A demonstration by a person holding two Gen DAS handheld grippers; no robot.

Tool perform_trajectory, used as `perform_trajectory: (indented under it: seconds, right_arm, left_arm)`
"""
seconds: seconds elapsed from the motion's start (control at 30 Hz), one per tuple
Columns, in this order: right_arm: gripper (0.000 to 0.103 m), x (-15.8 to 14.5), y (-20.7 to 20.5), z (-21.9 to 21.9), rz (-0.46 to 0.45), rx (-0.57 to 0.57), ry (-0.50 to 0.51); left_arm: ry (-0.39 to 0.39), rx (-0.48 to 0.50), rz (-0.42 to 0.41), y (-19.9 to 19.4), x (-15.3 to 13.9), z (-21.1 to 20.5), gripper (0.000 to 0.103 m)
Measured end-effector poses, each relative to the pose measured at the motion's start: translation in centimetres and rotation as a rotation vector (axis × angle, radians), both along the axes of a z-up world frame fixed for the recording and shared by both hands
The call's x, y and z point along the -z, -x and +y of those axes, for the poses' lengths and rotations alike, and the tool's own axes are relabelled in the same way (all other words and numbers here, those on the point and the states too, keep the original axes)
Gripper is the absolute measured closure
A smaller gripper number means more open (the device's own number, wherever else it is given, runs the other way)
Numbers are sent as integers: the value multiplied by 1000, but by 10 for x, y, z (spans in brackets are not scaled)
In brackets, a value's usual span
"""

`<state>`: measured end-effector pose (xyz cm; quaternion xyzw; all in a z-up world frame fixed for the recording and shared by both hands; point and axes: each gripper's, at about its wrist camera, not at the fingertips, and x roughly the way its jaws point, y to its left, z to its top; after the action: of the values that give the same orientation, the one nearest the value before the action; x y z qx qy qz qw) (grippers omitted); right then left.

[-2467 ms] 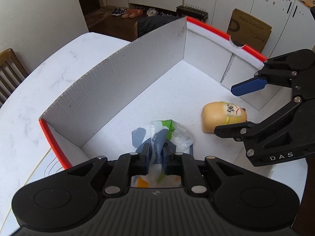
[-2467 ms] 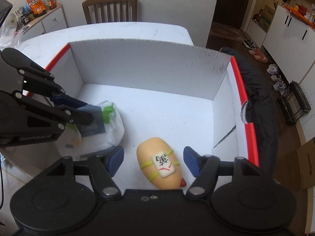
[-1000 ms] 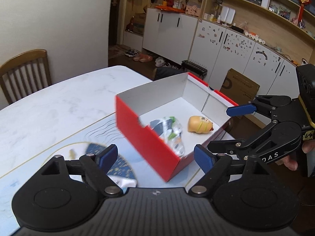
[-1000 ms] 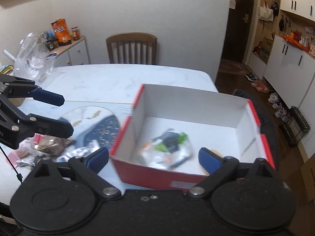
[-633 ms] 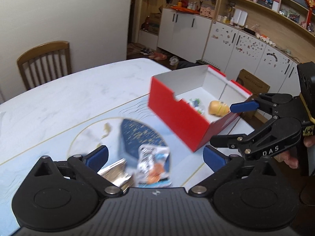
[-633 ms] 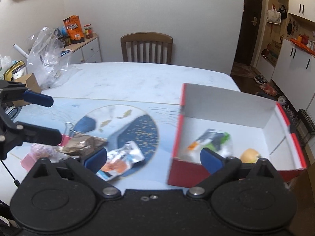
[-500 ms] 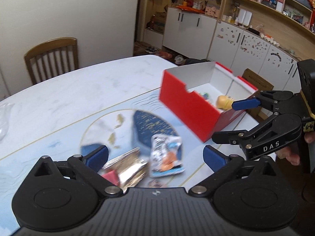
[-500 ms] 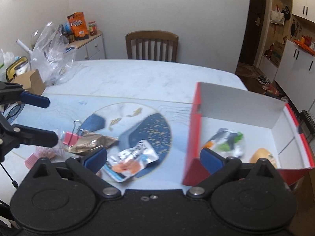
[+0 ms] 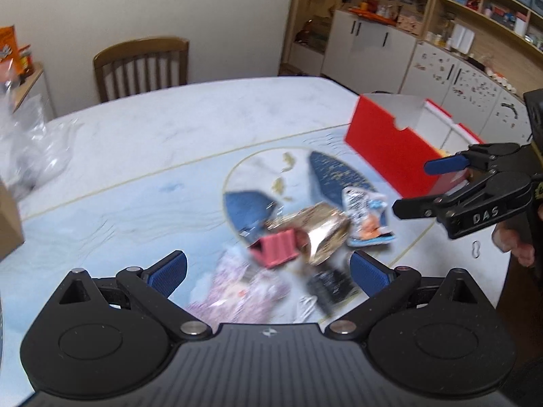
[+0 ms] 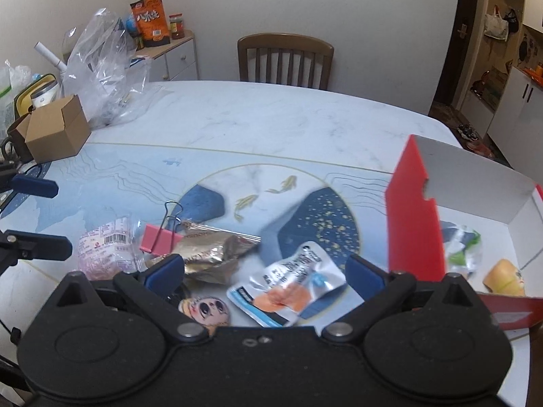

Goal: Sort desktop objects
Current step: 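Withdraw both grippers from the shoebox back over the table items, then grasp the pink-printed white bag with the left gripper while the right grasps the gold foil packet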

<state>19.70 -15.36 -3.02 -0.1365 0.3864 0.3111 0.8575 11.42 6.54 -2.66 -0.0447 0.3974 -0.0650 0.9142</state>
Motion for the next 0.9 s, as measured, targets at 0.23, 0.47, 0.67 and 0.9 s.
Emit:
perform_trajectory:
  seconds: [0.23,0.47,0.67,0.9]
  right_arm:
    - [2,15,-8,20,39,13,18]
    - [2,25,-11,43,53,-13,25]
    - [3,33,-17,62,71,-21,26]
    - [5,52,-19,77,94,-36,71]
  left_arm:
    - [12,4,31,2,22,20,0]
    - [21,21,44,-6,39,26,0]
    - [-5,77,58,-12,54,20,0]
    - [-101,111,81,-19,68,10,0]
